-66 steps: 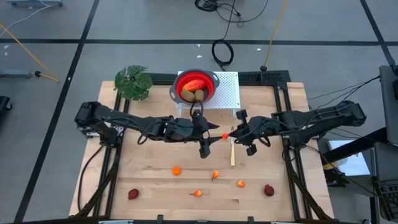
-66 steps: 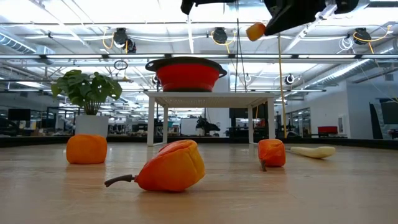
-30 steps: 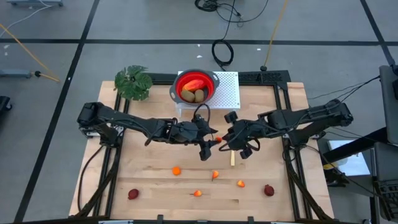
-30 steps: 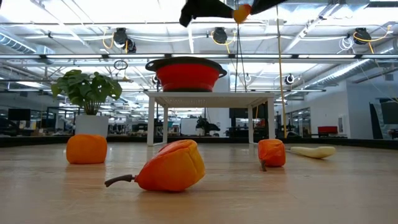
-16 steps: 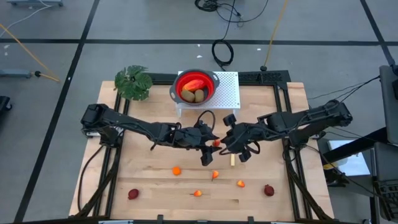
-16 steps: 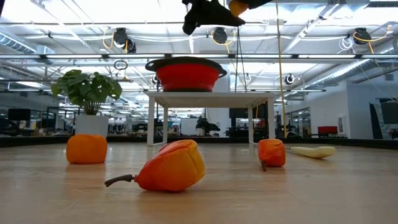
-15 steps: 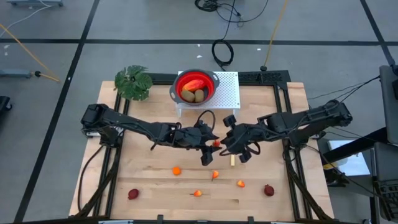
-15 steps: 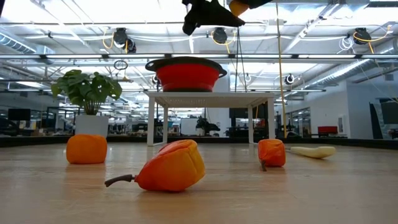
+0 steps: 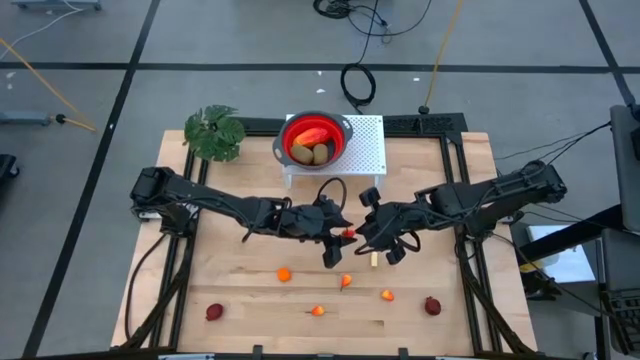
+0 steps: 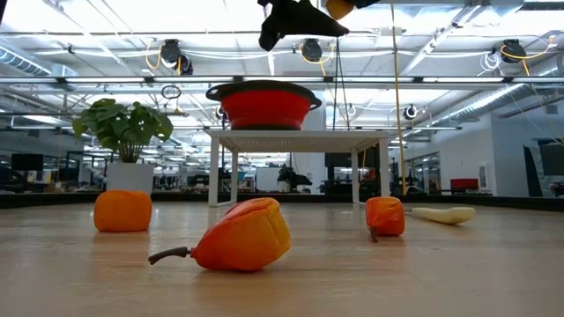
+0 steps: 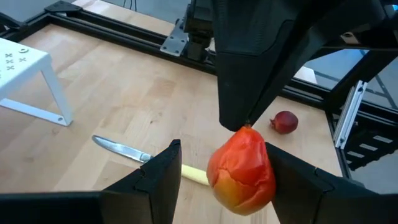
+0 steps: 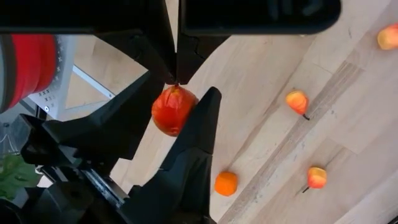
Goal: Pick & Place Fruit
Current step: Put the orange pear into the red strainer bowl on the shelf
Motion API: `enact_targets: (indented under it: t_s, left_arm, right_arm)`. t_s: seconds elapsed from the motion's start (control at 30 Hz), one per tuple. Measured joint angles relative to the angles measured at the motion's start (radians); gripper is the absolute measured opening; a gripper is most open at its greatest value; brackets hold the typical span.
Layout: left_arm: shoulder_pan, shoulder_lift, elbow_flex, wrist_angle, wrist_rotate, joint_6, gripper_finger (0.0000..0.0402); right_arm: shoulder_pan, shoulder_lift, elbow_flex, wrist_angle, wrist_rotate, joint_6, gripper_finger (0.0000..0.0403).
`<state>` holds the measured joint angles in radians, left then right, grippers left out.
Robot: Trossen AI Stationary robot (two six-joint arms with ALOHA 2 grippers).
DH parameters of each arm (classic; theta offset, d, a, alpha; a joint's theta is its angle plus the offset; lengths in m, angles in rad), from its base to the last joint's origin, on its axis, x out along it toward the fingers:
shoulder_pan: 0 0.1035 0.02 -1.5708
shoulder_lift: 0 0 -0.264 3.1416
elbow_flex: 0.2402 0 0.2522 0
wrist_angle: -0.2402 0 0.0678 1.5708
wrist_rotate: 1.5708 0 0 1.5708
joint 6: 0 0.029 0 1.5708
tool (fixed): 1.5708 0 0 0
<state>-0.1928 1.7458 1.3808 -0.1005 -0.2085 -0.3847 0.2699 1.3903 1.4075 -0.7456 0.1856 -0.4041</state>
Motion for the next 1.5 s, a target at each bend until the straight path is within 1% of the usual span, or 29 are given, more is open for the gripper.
enact_targets:
  t_s: [0.1, 0.3, 0.43, 0.57, 0.77, 1.2, 1.37, 1.5]
  left_arm:
    - [0.0, 0.0, 0.0, 0.0, 0.005, -0.011, 0.0183]
    - [0.0, 0.0, 0.0, 0.0, 0.025, -0.017, 0.0114]
    - [0.0, 0.0, 0.0, 0.0, 0.026, -0.017, 0.0089]
    - [0.0, 0.0, 0.0, 0.0, 0.026, -0.017, 0.009]
    - [0.0, 0.0, 0.0, -0.002, 0.026, -0.017, 0.0096]
    - [0.0, 0.0, 0.0, -0.048, 0.014, -0.017, 0.0097]
    - [0.0, -0.006, 0.0, -0.059, -0.012, -0.017, 0.0097]
    - [0.003, -0.026, 0.001, -0.071, -0.04, -0.018, 0.0097]
  right_arm:
    - [0.0, 0.0, 0.0, 0.0, 0.0, 0.0, 0.0]
    - [0.0, 0.0, 0.0, 0.0, 0.0, 0.0, 0.0]
    - [0.0, 0.0, 0.0, 0.0, -0.002, 0.018, 0.0]
    - [0.0, 0.0, 0.0, 0.0, -0.003, 0.063, 0.0006]
    - [0.0, 0.0, 0.0, 0.0, -0.003, 0.142, 0.0027]
    - [0.007, -0.044, 0.0, -0.01, -0.024, 0.244, 0.0088]
    - [0.007, -0.098, 0.0, -0.033, -0.03, 0.306, 0.0092]
    - [0.007, -0.148, 0.0, -0.104, -0.03, 0.366, 0.0082]
